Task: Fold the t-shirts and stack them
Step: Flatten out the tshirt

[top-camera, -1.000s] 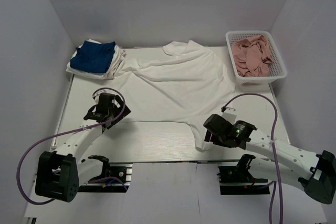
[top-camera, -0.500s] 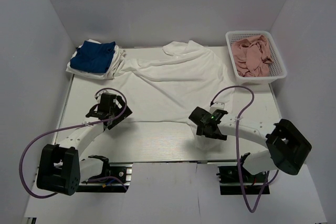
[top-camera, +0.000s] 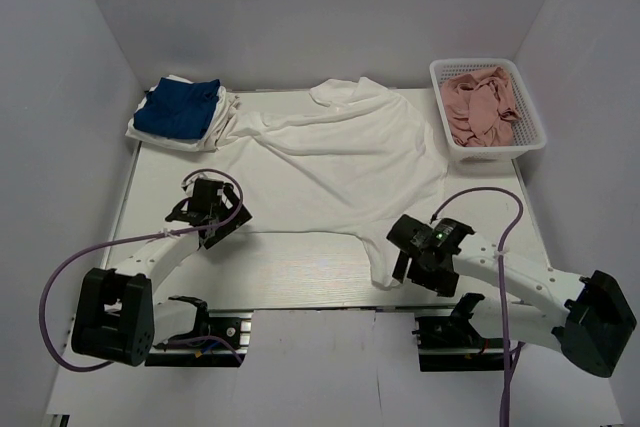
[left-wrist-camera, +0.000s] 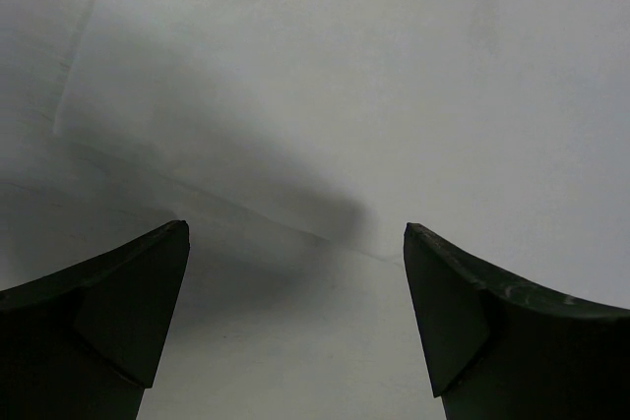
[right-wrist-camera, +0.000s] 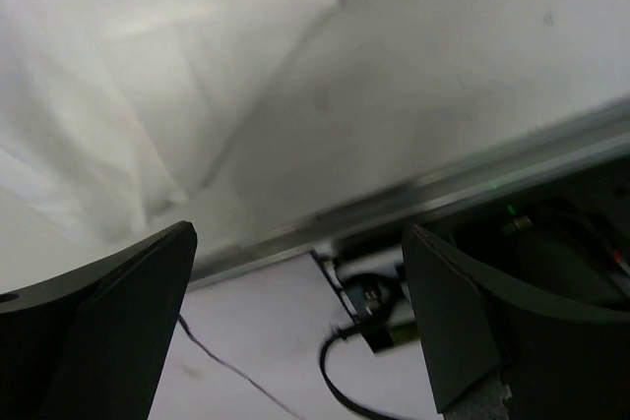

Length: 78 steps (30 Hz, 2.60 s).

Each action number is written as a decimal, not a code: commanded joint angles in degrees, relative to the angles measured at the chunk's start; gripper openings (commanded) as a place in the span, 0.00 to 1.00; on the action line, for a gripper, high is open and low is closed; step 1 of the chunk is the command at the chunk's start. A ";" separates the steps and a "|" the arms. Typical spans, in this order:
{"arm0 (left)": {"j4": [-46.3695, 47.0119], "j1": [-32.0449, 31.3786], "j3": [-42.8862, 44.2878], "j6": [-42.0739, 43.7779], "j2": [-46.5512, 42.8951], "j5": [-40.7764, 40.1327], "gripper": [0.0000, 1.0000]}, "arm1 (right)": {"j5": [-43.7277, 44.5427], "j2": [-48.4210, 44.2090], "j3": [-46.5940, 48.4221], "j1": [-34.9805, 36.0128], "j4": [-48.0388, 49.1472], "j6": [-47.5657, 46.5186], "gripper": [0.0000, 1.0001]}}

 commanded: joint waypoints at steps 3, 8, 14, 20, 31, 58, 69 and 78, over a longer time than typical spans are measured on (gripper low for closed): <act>-1.11 0.30 1.76 0.70 0.63 -1.48 1.00 | -2.94 3.41 6.56 0.45 -15.41 1.07 0.90; 1.51 0.30 1.76 1.40 1.16 0.27 1.00 | -1.19 3.53 5.33 0.81 -9.86 1.01 0.90; 12.75 -0.49 6.23 4.20 5.20 13.27 1.00 | 5.31 0.61 7.51 0.19 5.82 -10.06 0.90; 22.09 -8.82 19.84 10.44 16.52 27.18 1.00 | 12.45 7.47 10.78 -0.42 9.67 -14.02 0.90; 10.84 -22.63 63.44 20.39 54.49 35.17 1.00 | 0.69 5.19 -5.56 -3.23 52.10 -33.20 0.90; -10.78 -25.28 100.80 23.64 87.38 11.97 1.00 | -31.21 -8.33 -20.07 -3.77 42.93 -24.50 0.90; -8.41 -25.28 96.87 25.57 84.49 15.38 1.00 | -27.83 -8.88 -13.67 -1.83 16.03 -17.91 0.90; -5.68 -25.28 92.73 29.52 74.74 21.63 1.00 | -9.64 -13.96 -3.73 -2.35 14.52 -19.32 0.90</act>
